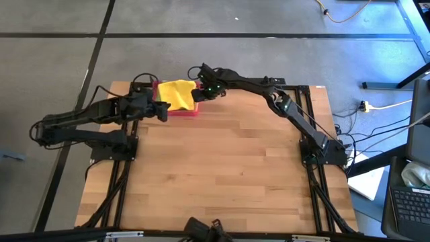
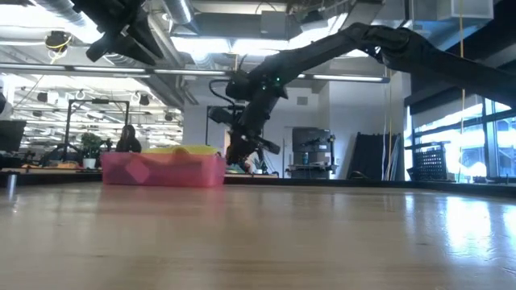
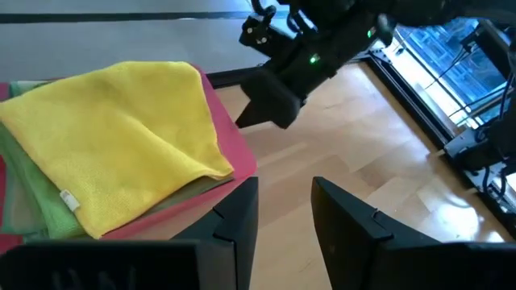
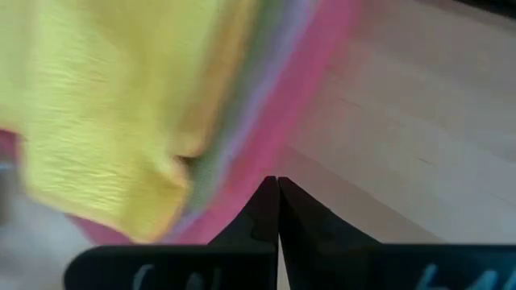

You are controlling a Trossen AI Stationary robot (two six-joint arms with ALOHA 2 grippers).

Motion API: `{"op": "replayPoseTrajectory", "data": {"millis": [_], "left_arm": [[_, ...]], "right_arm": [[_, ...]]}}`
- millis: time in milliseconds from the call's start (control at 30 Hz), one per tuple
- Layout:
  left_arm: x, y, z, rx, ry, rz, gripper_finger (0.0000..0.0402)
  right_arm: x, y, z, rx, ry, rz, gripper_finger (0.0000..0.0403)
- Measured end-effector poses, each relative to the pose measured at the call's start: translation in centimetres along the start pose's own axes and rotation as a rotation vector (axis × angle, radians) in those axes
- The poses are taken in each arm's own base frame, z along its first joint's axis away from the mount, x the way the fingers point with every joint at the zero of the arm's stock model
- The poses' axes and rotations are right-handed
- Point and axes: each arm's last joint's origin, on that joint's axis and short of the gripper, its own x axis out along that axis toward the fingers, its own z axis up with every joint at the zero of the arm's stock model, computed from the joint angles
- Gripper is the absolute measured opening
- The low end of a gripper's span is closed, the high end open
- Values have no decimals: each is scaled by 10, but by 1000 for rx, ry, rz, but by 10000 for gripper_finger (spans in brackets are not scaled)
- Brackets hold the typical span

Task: Fold microfiber towels
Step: Return to Home Position

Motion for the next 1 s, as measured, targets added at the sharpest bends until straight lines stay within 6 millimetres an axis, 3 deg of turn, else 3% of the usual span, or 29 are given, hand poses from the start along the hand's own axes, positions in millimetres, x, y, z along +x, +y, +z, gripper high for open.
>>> {"op": "replayPoseTrajectory", "data": {"millis": [333, 600, 1000], "left_arm": [[0, -1, 0, -19, 19, -26, 110], [0, -4, -1, -101, 57, -86, 110], [-3, -9, -4, -91, 30, -83, 110]], "right_arm": [[14, 28, 4, -51, -125, 229, 5], [13, 32, 10, -48, -231, 224, 5], [14, 39, 4, -136, -51, 432, 5]]}}
